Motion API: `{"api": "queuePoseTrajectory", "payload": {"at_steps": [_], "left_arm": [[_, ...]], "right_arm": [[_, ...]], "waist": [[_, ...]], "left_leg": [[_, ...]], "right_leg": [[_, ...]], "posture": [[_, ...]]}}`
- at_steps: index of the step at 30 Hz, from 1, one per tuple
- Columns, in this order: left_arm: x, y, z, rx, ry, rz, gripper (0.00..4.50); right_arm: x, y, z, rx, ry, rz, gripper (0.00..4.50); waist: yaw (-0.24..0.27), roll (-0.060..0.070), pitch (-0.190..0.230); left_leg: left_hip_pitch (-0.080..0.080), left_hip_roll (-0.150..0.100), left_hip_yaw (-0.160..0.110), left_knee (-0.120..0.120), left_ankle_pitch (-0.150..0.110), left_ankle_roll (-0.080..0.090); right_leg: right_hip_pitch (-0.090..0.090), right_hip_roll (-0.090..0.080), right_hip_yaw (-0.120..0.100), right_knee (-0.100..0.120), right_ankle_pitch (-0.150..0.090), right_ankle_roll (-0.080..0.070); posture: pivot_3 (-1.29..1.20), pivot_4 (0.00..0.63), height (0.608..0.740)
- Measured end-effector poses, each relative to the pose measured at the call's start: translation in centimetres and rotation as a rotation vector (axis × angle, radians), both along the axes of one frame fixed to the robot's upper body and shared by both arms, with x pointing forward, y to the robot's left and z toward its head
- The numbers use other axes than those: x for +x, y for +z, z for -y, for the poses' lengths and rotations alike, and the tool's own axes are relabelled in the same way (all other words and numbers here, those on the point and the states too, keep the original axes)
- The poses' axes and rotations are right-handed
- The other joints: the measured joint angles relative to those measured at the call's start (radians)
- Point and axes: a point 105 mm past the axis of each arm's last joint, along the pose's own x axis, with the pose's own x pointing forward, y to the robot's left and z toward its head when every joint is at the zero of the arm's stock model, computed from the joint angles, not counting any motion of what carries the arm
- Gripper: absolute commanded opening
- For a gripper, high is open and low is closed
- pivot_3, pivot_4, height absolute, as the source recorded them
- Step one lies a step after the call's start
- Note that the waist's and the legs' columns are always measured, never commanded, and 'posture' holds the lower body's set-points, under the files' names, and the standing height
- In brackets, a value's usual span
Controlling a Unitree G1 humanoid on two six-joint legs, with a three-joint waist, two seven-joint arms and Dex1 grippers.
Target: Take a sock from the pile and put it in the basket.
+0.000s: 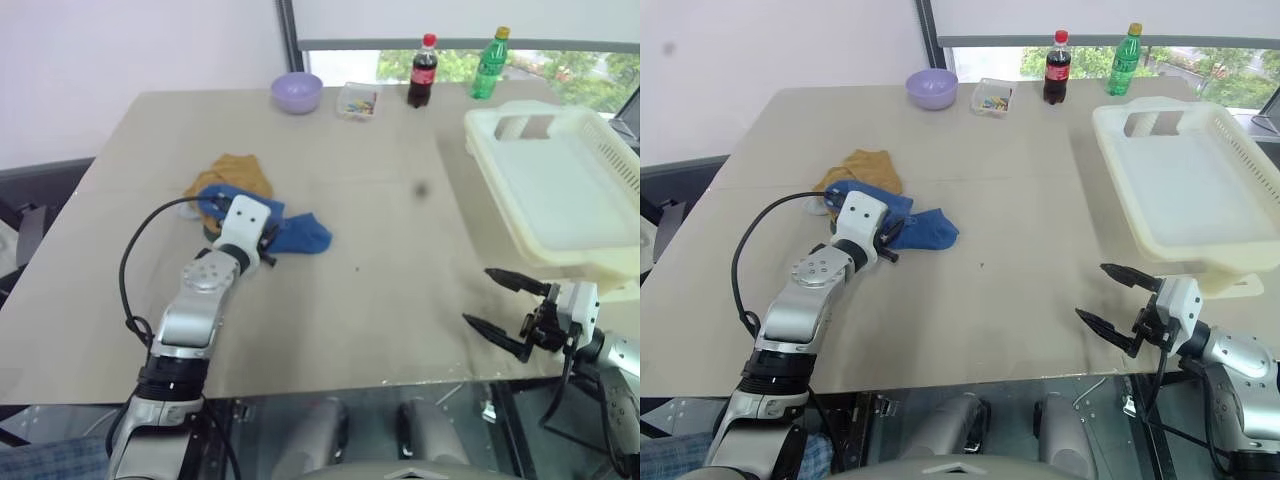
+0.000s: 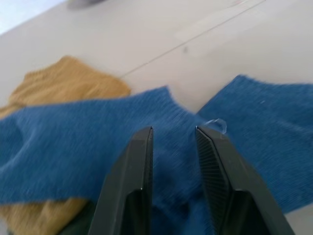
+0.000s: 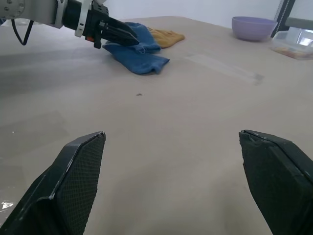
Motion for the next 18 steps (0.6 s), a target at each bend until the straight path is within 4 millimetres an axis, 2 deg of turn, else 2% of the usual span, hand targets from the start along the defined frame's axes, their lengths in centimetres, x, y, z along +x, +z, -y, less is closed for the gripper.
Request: {"api": "queuePoseTrajectory", "payload": {"at_steps": [1, 2, 5, 6, 13, 18], "left_arm": [[-0.02, -0.03, 0.08, 0.0, -0.006, -0.002, 2.27], [-0.04, -0.09, 0.2, 0.004, -0.013, -0.005, 2.88], [0.07, 0.03, 0.26, 0.039, -0.018, -0.006, 4.22], [0.18, 0.22, 0.26, 0.051, -0.02, -0.008, 4.37], [0.76, 0.76, 0.1, 0.111, -0.008, -0.059, 4.37], [0.56, -0.1, -0.24, 0.124, 0.001, -0.124, 4.37]], "right_arm": [[-0.01, -0.04, 0.04, 0.0, -0.001, 0.0, 4.5], [-0.02, -0.15, 0.12, 0.0, -0.004, -0.003, 4.5], [-0.11, -0.33, 0.2, 0.0, -0.007, -0.009, 4.5], [-0.11, -0.35, 0.22, 0.0, -0.008, -0.01, 4.5], [-0.2, -0.56, 0.31, -0.001, -0.015, -0.018, 4.5], [-0.25, -0.69, 0.33, -0.003, -0.022, -0.022, 4.5]], "waist": [[0.0, 0.0, 0.0], [0.0, 0.0, 0.0], [0.0, 0.0, 0.0], [0.0, 0.0, 0.0], [0.0, 0.0, 0.0], [0.0, 0.0, 0.0]], "left_leg": [[0.0, 0.0, 0.0, 0.0, 0.0, 0.0], [0.0, 0.0, 0.0, 0.0, 0.0, 0.0], [0.0, 0.0, 0.0, 0.0, 0.0, 0.0], [0.0, 0.0, 0.0, 0.0, 0.0, 0.0], [0.0, 0.0, 0.0, 0.0, 0.0, 0.0], [0.0, 0.0, 0.0, 0.0, 0.0, 0.0]], "right_leg": [[0.0, 0.0, 0.0, 0.0, 0.0, 0.0], [0.0, 0.0, 0.0, 0.0, 0.0, 0.0], [0.0, 0.0, 0.0, 0.0, 0.0, 0.0], [0.0, 0.0, 0.0, 0.0, 0.0, 0.0], [0.0, 0.0, 0.0, 0.0, 0.0, 0.0], [0.0, 0.0, 0.0, 0.0, 0.0, 0.0]], "posture": [[0.0, 0.15, 0.74], [0.0, 0.15, 0.74], [0.0, 0.15, 0.74], [0.0, 0.15, 0.74], [0.0, 0.15, 0.74], [0.0, 0.15, 0.74]]}}
